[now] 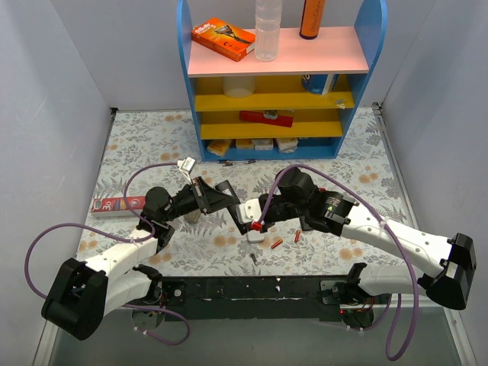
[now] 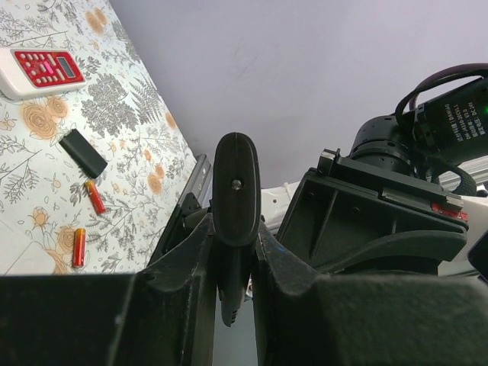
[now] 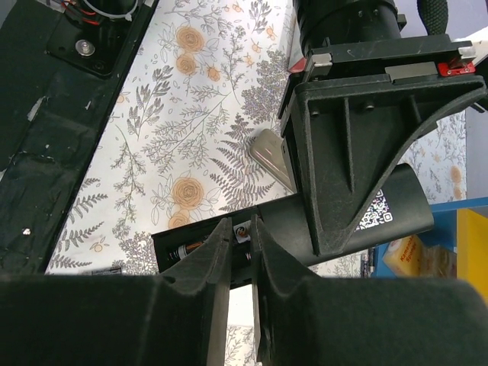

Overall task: Load the batteries into the remote control
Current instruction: Load the battery into the remote control.

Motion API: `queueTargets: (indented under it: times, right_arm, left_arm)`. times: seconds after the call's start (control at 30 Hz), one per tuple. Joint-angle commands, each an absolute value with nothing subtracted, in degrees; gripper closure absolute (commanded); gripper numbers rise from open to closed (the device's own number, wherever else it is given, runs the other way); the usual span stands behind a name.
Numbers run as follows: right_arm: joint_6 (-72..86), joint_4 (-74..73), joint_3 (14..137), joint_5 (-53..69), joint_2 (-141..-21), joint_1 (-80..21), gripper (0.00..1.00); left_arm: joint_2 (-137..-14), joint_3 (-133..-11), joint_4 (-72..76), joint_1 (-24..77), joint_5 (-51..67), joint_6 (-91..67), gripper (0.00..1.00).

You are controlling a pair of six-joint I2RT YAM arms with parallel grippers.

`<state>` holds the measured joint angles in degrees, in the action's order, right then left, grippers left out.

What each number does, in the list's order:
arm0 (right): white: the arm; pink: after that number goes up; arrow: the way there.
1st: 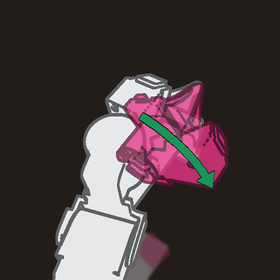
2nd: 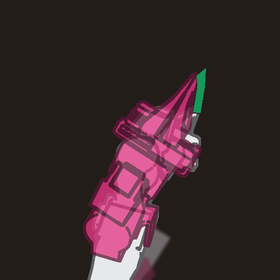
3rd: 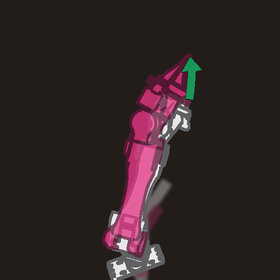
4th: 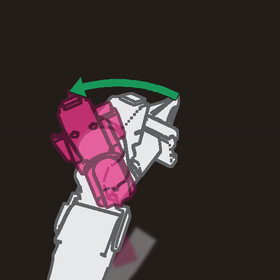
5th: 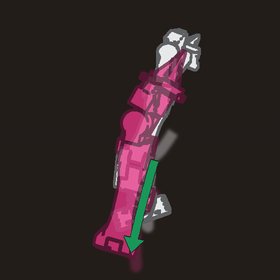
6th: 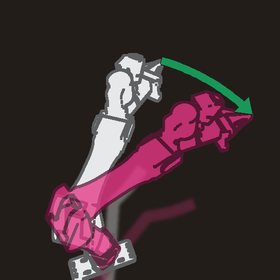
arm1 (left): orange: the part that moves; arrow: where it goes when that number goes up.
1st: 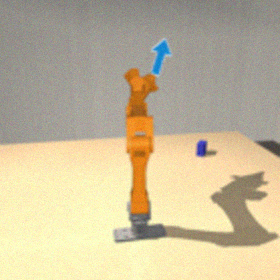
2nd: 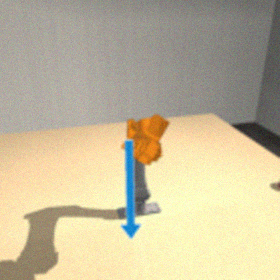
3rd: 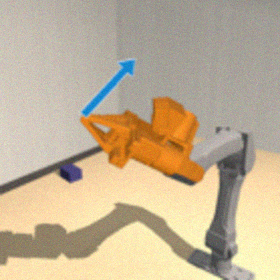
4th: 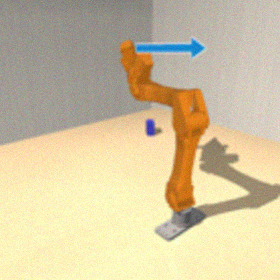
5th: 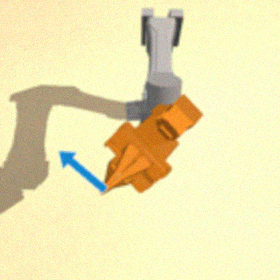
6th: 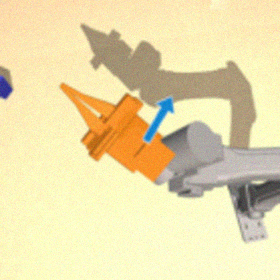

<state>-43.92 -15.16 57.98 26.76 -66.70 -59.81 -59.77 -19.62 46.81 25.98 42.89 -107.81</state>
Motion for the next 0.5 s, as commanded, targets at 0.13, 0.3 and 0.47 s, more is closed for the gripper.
queueTargets:
  times: [0.13,0.3,0.47]
  right_arm:
    - [-42.8,-18.0,55.6,27.0,-67.3,-59.4,0.84]
    - [-42.3,-18.3,54.4,26.6,-67.5,-59.4,0.84]
    - [-41.1,-17.7,53.1,26.2,-67.0,-59.3,0.84]
  left_arm:
    - [-59.0,-20.6,57.0,26.0,41.3,-115.1,1.0]
    - [-58.0,-21.5,56.3,25.8,41.2,-115.0,1.0]
    - [-56.5,-22.9,53.9,25.5,41.7,-113.3,1.0]
